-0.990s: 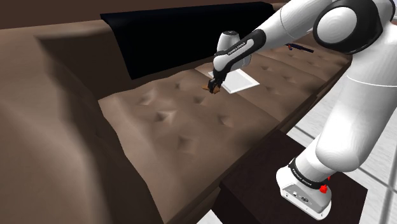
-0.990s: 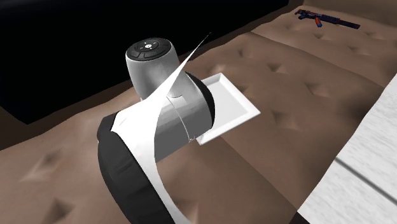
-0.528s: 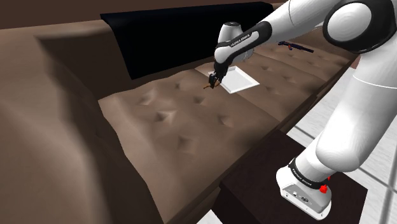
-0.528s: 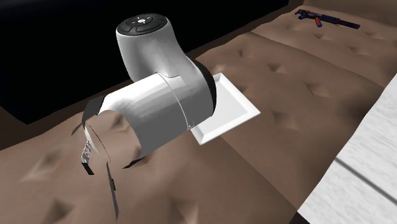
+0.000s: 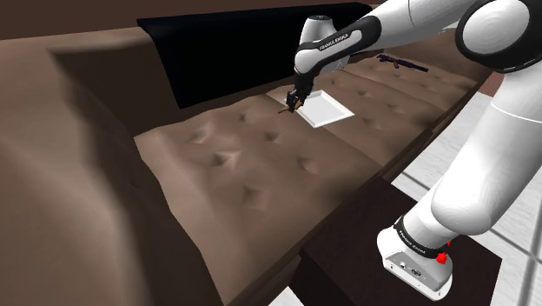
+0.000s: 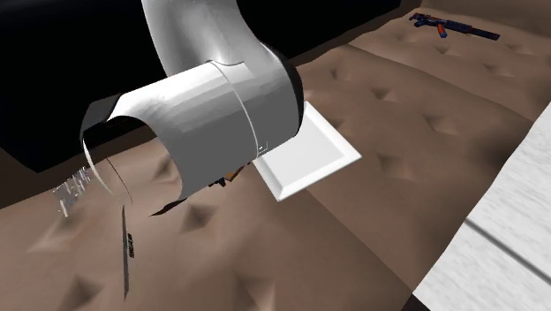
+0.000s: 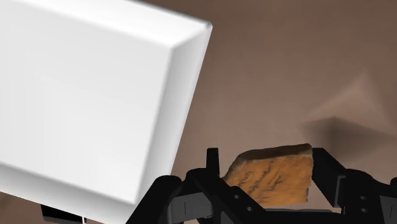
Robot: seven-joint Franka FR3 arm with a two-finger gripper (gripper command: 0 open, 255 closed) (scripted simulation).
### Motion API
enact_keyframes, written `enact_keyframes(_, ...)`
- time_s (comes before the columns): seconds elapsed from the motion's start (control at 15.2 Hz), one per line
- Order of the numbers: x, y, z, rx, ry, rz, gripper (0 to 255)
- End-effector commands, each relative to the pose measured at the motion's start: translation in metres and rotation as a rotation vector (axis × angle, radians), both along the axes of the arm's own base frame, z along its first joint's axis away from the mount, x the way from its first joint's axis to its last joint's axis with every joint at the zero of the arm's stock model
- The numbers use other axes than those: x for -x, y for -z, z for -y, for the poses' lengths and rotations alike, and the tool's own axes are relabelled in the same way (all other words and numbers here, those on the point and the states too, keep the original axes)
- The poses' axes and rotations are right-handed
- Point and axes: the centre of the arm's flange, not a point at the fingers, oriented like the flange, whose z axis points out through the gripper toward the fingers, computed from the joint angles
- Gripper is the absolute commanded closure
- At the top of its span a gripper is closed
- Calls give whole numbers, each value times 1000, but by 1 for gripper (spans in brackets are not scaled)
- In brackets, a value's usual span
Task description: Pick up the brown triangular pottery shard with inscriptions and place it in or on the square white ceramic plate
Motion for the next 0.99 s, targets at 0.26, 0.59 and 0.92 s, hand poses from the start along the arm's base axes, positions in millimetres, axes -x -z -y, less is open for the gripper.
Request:
enact_keyframes(0.26, 4, -19, 39, 0, 0, 0, 255)
enact_keyframes(0.59, 9, -22, 105, 0, 0, 0, 255)
enact_keyframes(0.92, 14, -26, 171, 0, 0, 0, 255)
